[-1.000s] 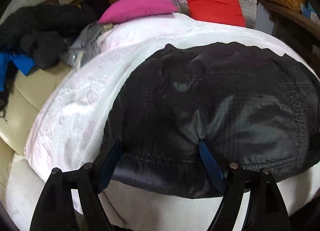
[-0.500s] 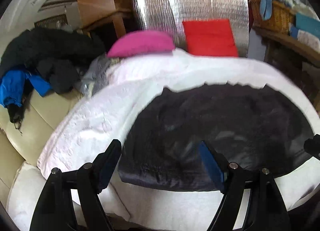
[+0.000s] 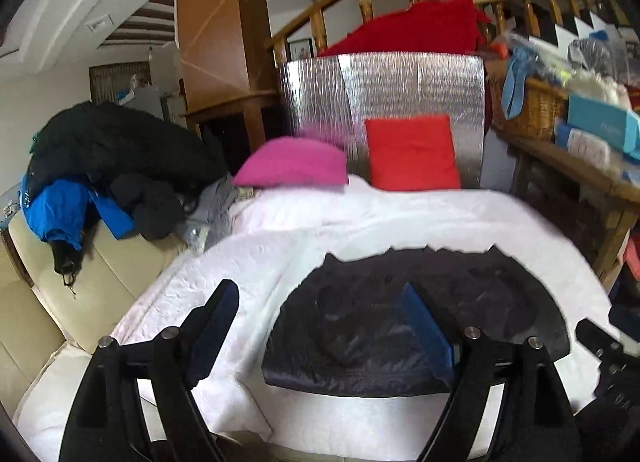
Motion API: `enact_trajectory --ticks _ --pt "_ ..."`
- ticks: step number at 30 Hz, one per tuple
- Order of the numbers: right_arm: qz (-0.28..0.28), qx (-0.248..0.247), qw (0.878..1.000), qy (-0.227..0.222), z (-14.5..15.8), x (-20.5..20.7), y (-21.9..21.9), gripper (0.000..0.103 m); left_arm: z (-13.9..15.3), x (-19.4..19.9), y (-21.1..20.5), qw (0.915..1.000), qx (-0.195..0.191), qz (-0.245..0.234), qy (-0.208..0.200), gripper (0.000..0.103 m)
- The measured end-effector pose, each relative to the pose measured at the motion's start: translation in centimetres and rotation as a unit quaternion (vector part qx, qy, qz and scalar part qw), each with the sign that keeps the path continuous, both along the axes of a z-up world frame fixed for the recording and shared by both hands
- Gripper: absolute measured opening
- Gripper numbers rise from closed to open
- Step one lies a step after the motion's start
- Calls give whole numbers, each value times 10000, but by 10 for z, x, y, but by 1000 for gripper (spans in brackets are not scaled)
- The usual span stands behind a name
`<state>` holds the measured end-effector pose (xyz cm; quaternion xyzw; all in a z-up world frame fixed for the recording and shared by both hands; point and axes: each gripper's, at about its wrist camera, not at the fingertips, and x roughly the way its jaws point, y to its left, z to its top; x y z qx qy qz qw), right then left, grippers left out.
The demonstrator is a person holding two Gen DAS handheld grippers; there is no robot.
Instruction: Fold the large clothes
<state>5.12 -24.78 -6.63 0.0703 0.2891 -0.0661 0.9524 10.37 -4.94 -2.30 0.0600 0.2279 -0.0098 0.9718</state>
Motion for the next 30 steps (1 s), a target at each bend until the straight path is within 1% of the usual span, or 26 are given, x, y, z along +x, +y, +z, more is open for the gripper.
enact_trajectory --ticks 4,5,7,12,13,14,15,18,25,30 --pt "-75 -111 9997 -198 20 -25 10 63 22 -24 1 9998 -44 0 -197 86" --pt "-104 -122 9996 -252 25 -31 11 63 28 -31 2 9996 -33 17 -266 87" --pt "-108 -62 9992 -368 34 -43 13 64 38 -42 3 9992 -13 42 -410 92" --pt "-142 39 9980 -612 54 -65 13 65 63 -73 6 9968 -11 93 -792 92" --pt "-161 35 9977 -654 57 -68 12 66 67 -78 6 9964 4 99 -837 95" --pt "-176 43 9974 -703 60 -72 13 66 70 -83 5 9961 19 101 -882 100" --pt "-187 56 9971 -737 62 -74 12 66 74 -89 6 9954 29 104 -957 101" --pt "-247 87 9958 -881 71 -83 12 66 82 -105 7 9928 36 161 -1189 101" --pt "-347 107 9933 -1094 85 -99 16 66 97 -128 15 9904 -45 166 -1372 101" --pt "-293 101 9932 -1120 88 -107 25 67 102 -136 23 9905 -127 170 -1360 101"
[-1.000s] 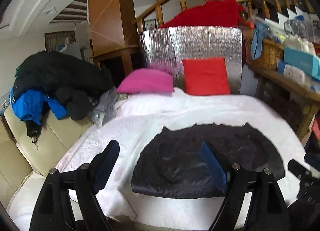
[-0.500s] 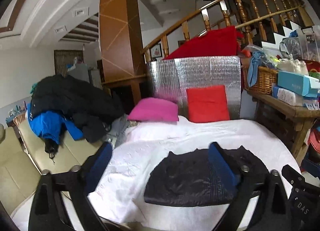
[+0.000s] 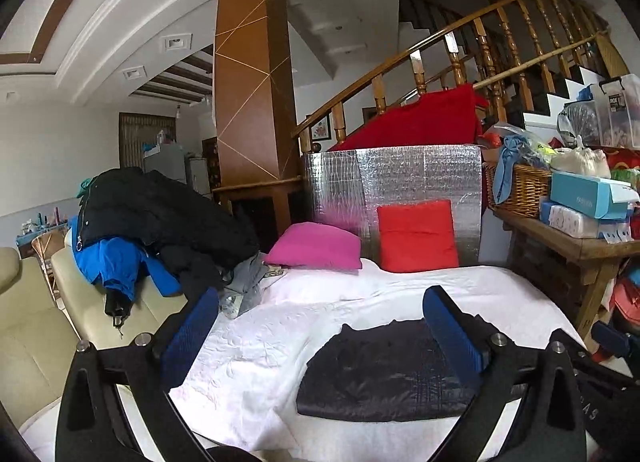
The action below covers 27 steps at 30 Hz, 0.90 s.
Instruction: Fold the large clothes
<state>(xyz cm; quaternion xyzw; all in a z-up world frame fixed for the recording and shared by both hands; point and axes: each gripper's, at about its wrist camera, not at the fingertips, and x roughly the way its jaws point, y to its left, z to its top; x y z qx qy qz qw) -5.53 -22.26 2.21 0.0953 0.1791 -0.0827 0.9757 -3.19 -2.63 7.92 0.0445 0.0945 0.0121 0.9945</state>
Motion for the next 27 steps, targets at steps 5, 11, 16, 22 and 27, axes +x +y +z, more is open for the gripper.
enact_trajectory --ticks 5,11,16,22,27 --pt "48 -109 9999 -35 0 -6 10 67 2 -7 6 9999 -61 49 -73 102" --pt "40 -49 10000 -33 0 -6 9 67 2 -8 11 9999 -99 76 -107 102" --pt "60 -62 10000 29 -3 -2 9 67 -2 -4 10 9999 -80 72 -28 102" --pt "57 -13 10000 39 -4 -1 6 67 -4 -4 9 9999 -58 83 -2 102" --pt "55 6 10000 36 -5 0 4 67 -4 -3 10 9999 -62 89 6 102"
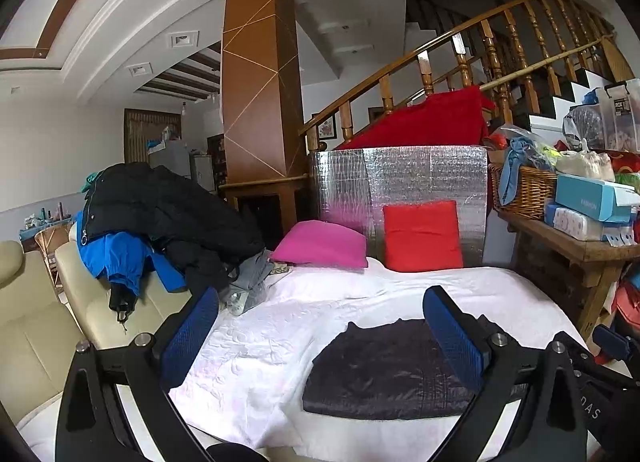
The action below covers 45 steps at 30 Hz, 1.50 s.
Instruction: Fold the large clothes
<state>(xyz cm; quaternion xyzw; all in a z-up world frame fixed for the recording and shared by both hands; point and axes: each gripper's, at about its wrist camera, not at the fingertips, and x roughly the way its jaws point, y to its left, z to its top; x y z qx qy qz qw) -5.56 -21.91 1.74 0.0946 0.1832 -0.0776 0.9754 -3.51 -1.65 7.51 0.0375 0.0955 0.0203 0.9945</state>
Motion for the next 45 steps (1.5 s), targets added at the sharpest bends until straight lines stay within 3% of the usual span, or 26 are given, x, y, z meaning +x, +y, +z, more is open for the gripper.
enact_trajectory --ticks 38,45 --pt "-3 -120 9999 15 3 11 1 67 -4 9 14 9999 -127 60 89 102" --pt "-50 -124 9998 143 -3 25 -1 67 -9 23 12 9995 -146 61 267 102"
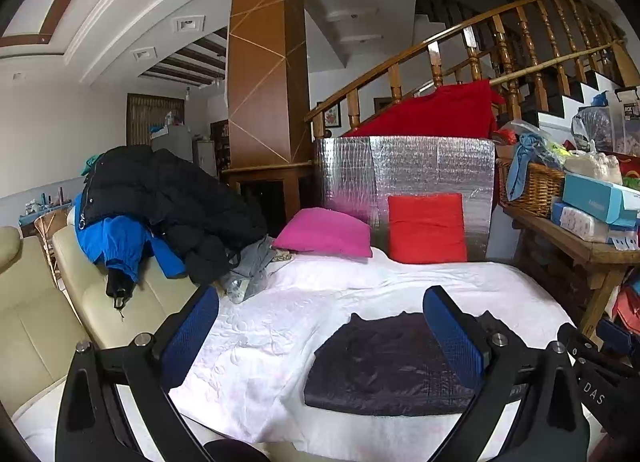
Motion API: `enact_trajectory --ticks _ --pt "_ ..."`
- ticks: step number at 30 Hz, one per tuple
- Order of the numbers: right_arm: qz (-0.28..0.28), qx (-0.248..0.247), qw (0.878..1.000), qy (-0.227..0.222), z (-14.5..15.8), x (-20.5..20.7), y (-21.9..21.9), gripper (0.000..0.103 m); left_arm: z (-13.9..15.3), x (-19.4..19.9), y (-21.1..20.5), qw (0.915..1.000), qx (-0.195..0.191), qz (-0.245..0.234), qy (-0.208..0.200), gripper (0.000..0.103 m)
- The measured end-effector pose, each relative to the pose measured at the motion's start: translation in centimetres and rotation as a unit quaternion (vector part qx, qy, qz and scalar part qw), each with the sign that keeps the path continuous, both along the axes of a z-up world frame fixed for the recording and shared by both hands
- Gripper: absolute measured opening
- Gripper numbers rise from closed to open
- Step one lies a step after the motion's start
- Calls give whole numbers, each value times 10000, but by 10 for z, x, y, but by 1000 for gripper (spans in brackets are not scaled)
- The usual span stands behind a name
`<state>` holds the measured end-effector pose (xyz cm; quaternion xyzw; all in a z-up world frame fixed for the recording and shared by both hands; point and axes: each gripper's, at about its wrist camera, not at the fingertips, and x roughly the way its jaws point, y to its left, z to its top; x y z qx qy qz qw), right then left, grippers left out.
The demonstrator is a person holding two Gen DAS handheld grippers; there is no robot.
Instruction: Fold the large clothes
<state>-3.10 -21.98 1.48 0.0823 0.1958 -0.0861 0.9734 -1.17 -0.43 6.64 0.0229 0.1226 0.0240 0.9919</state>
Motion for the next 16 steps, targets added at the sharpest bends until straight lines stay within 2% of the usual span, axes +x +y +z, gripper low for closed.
enact_trajectory --ticks 5,9,13,16 --pt "1 -23 10000 93 -3 18 -3 67 -7 14 -5 9999 37 -17 110 102" --pt "1 -2 9997 231 -12 40 -7 67 -17 39 -8 9985 -149 -381 367 102" --pt "-24 16 9988 485 -29 70 -18 67 -36 81 -7 9883 -557 -1048 961 102" --pt "-169 17 9976 666 -41 96 -42 67 -55 125 -3 9807 -653 -1188 1410 102"
